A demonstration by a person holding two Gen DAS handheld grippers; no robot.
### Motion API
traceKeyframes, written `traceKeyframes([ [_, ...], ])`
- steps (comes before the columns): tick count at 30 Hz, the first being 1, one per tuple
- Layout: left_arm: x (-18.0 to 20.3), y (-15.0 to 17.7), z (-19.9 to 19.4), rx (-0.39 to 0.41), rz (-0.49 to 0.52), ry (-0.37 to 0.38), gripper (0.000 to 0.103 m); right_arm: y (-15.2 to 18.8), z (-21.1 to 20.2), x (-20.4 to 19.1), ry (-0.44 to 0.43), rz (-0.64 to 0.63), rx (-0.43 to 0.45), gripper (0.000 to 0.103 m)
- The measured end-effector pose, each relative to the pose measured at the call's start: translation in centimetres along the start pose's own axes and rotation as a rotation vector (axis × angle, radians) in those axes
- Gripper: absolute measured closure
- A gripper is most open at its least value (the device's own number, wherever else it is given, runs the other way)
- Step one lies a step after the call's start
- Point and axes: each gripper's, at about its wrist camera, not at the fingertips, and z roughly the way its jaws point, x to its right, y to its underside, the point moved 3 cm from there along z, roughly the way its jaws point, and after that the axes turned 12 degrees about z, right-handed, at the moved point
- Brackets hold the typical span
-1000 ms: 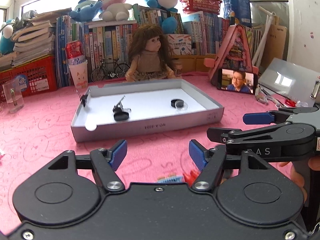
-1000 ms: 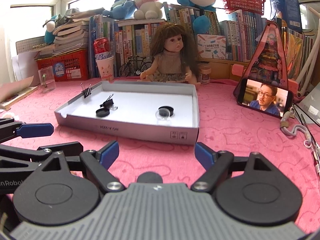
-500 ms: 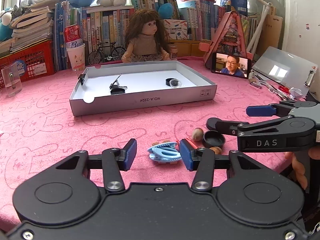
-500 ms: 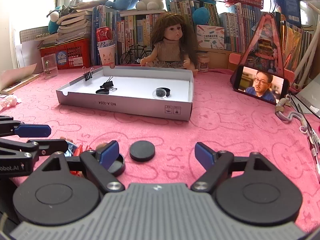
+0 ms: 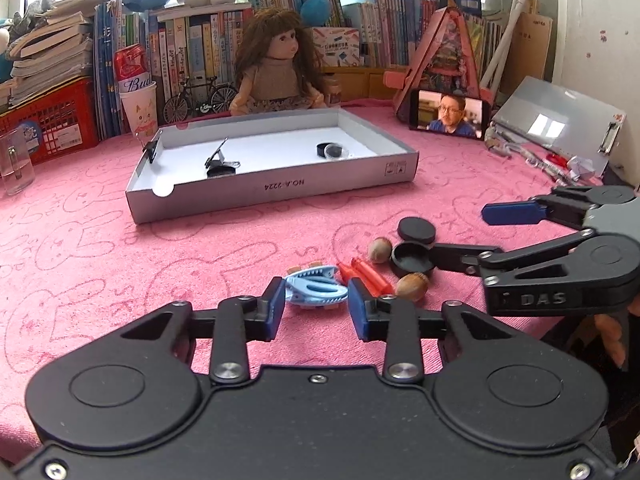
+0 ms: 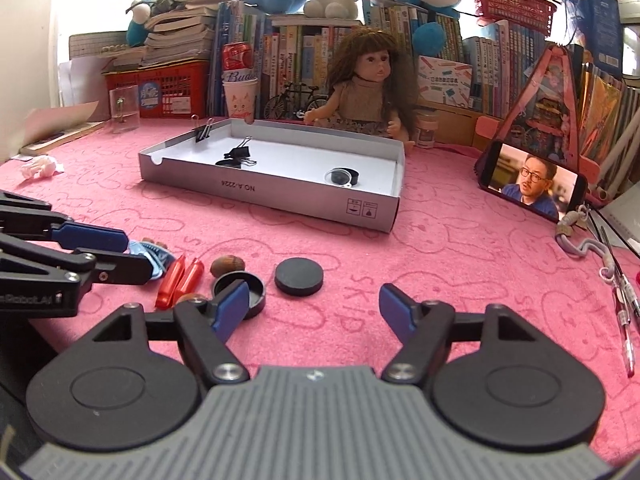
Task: Organize rigid objects
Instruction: 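Grasp the blue hair clip with the left tool while the right tool grasps a black jar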
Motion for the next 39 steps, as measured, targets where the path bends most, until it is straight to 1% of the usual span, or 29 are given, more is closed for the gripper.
traceKeyframes([
  [5, 0.0, 0.1, 0.2, -0.006, 0.004, -0.014, 0.069, 0.4, -0.3, 0.0, -0.023, -0.017, -0.014, 0.023],
  [8, 0.0, 0.2, 0.3, -0.005, 0.009, -0.018, 0.067, 0.6, -0.1, -0.2, -0.029, -0.015, -0.029, 0.023],
  [12, 0.1, 0.2, 0.4, -0.007, 0.011, -0.020, 0.066, 0.8, 0.4, -0.7, -0.036, -0.016, -0.043, 0.026],
  [19, -0.1, 0.2, 0.5, -0.009, 0.003, -0.026, 0.065, 0.6, 1.1, -1.5, -0.059, -0.020, -0.040, 0.028],
  [22, -0.2, 0.2, 0.6, -0.012, 0.000, -0.026, 0.065, 0.5, 1.4, -1.7, -0.064, -0.018, -0.038, 0.030],
  [27, -0.2, 0.3, 0.7, -0.014, -0.004, -0.029, 0.065, 0.4, 1.6, -2.0, -0.075, -0.014, -0.035, 0.039],
  [29, -0.3, 0.3, 0.8, -0.015, -0.009, -0.031, 0.065, 0.3, 1.7, -2.1, -0.077, -0.010, -0.032, 0.048],
  [36, -0.4, 0.3, 0.9, -0.012, -0.012, -0.032, 0.065, 0.2, 1.7, -2.1, -0.093, 0.000, -0.028, 0.059],
  [38, -0.5, 0.3, 0.9, -0.011, -0.018, -0.031, 0.066, 0.2, 1.8, -2.1, -0.089, 0.001, -0.027, 0.066],
  [39, -0.6, 0.2, 0.9, -0.010, -0.020, -0.032, 0.068, 0.2, 1.8, -2.1, -0.089, 0.003, -0.027, 0.066],
])
